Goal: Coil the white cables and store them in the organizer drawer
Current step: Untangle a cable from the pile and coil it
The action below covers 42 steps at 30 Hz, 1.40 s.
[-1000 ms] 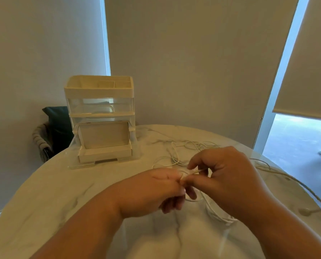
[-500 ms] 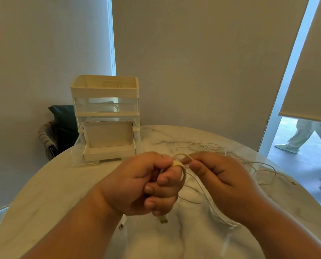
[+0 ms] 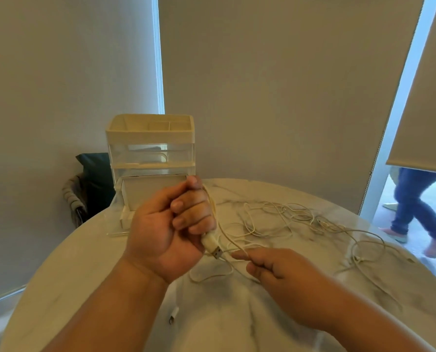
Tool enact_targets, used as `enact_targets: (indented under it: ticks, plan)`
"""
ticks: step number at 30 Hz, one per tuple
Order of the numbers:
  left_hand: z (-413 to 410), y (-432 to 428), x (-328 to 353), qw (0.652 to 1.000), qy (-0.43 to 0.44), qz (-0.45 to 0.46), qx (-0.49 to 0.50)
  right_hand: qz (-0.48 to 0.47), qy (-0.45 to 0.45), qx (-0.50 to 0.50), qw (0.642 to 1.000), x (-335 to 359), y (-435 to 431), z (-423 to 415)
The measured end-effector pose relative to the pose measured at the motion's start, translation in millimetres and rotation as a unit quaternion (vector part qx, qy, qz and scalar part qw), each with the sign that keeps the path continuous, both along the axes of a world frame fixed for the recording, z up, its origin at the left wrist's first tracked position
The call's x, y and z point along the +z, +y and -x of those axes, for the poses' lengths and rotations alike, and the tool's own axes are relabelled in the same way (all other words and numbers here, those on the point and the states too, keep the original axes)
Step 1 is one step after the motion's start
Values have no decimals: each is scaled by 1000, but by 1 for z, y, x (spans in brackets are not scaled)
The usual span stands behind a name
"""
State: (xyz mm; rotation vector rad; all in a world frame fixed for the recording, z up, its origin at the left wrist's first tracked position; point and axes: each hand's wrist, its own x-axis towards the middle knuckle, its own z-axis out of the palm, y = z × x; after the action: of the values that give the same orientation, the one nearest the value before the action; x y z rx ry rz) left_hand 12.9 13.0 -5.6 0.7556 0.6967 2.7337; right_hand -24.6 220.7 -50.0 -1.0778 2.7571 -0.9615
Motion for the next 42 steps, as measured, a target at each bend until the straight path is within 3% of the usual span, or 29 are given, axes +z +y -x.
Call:
enact_targets:
  ticks: [5,9,12,16,20,23,25,26,27,30,31,33,34,35,37,38,39,42]
  plan:
    - [3,7,2,986,-65,0,153,-53,0,39,998,-5,-8,-9]
    - [3,15,0,991,-54,1,122,-91,11,74,993,3,-10,-21]
    - [4,16,0,981,-55,66,176,-51,19,79,995,7,-11,-23]
    - [8,12,-4,942,-40,163,292,34,56,45,997,10,-3,-17]
    - [8,13,-14,827,26,393,400,67,37,25,997,16,-1,-20]
    - [5,19,-20,695,119,543,455,115,-79,-22,990,16,-1,-20]
    - [3,25,-20,626,173,580,491,133,-126,-53,982,13,-1,-17]
    - [2,28,-19,619,181,571,508,143,-145,-56,977,11,0,-15]
    - [2,29,-18,643,167,538,519,138,-159,-50,976,9,-1,-15]
    - [7,26,-11,797,21,340,499,41,-135,-20,990,5,-4,-17]
    - [11,23,-9,829,-17,283,481,24,-119,-21,992,5,-5,-17]
    - [13,18,-8,853,-37,260,452,43,-98,-33,994,8,-3,-16]
    - [14,15,-10,835,-17,318,448,60,-88,-37,994,9,-3,-15]
    - [12,15,-13,785,30,432,444,78,-76,-38,993,11,-1,-16]
    - [7,19,-22,633,142,657,385,106,-52,-42,992,14,1,-17]
    - [6,23,-24,586,179,707,354,111,-37,-47,992,16,3,-17]
    - [6,26,-26,579,190,718,338,116,-19,-55,992,17,5,-16]
    - [7,31,-28,626,151,692,327,133,34,-85,987,22,11,-11]
